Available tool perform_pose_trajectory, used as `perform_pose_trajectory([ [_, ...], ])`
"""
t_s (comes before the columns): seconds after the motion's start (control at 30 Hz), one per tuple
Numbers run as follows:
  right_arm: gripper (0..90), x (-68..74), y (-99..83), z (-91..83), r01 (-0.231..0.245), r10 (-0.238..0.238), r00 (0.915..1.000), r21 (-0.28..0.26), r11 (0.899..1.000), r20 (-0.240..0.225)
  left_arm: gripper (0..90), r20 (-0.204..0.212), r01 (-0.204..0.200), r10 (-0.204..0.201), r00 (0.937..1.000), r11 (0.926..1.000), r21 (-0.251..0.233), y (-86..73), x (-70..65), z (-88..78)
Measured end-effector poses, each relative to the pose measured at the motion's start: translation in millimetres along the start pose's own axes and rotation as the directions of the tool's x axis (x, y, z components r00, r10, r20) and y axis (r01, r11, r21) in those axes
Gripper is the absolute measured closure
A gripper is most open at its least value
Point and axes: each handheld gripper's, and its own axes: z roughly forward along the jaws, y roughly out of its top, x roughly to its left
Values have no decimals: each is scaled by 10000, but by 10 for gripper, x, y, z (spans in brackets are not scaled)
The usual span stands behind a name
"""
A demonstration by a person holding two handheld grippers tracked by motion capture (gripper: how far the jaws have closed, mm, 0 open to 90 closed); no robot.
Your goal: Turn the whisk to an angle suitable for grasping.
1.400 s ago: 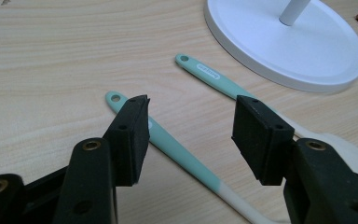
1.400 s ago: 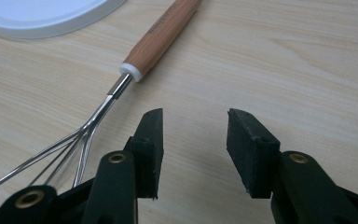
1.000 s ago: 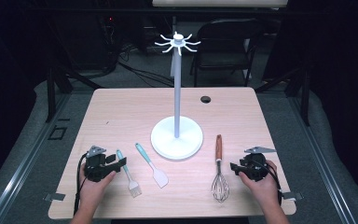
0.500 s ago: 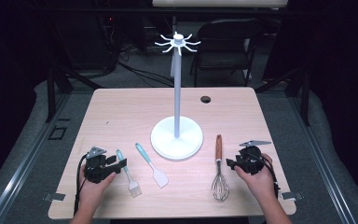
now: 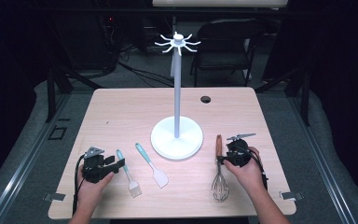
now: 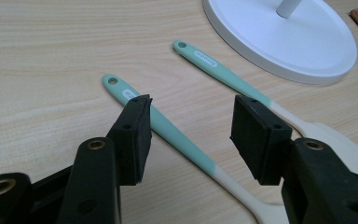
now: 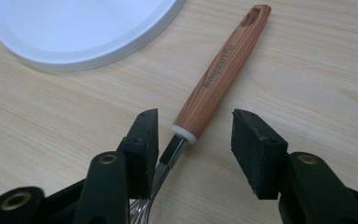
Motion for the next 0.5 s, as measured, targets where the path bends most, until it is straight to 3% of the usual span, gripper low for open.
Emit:
perform_pose_trajectory([
  [0.5,502,53,119,305,-189,150,9985,740,9971,525,471,-60,62,-62,10000,10000,39,-8,17,18],
])
